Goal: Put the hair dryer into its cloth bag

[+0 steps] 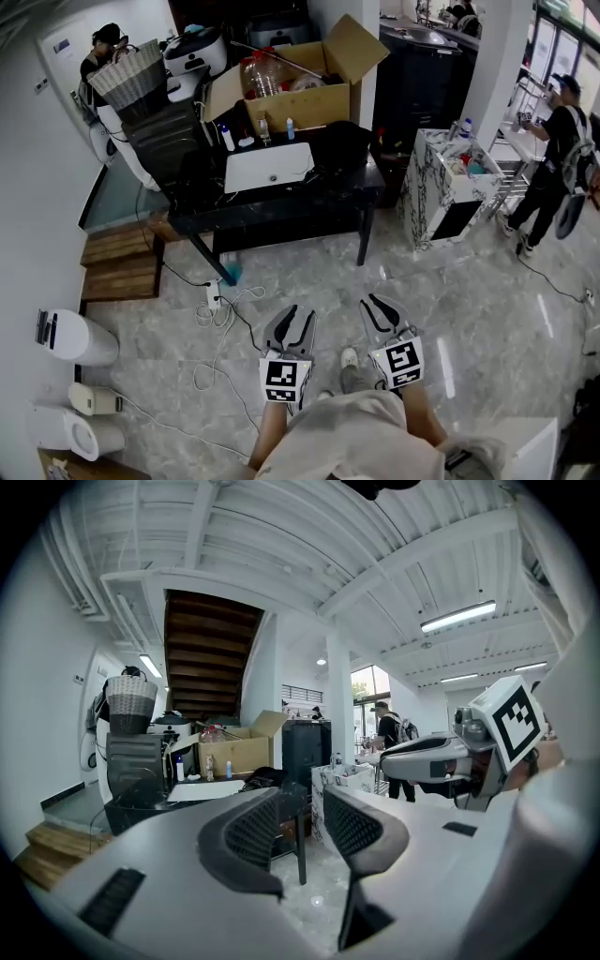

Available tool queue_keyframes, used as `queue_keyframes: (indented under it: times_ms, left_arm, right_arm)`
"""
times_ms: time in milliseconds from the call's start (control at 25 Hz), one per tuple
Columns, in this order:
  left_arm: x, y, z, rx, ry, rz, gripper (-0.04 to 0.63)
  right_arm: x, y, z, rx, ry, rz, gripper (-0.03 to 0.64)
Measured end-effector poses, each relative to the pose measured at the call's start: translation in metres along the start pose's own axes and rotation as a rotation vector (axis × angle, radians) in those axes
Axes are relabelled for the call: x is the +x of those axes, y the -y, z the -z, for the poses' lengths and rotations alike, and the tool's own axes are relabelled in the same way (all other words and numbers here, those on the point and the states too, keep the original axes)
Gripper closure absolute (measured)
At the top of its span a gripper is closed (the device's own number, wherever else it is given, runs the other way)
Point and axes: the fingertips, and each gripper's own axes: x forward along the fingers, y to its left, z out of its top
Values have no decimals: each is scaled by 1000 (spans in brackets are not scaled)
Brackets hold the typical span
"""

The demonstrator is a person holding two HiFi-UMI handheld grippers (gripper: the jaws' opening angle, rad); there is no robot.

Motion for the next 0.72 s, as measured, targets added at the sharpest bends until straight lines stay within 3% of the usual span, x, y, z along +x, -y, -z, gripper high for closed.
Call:
queue_keyframes:
  times_ms: [720]
  left_arm:
    - [133, -14, -25, 28, -37, -20, 449]
  right_arm:
    - [85, 111, 7, 30, -27, -23, 557]
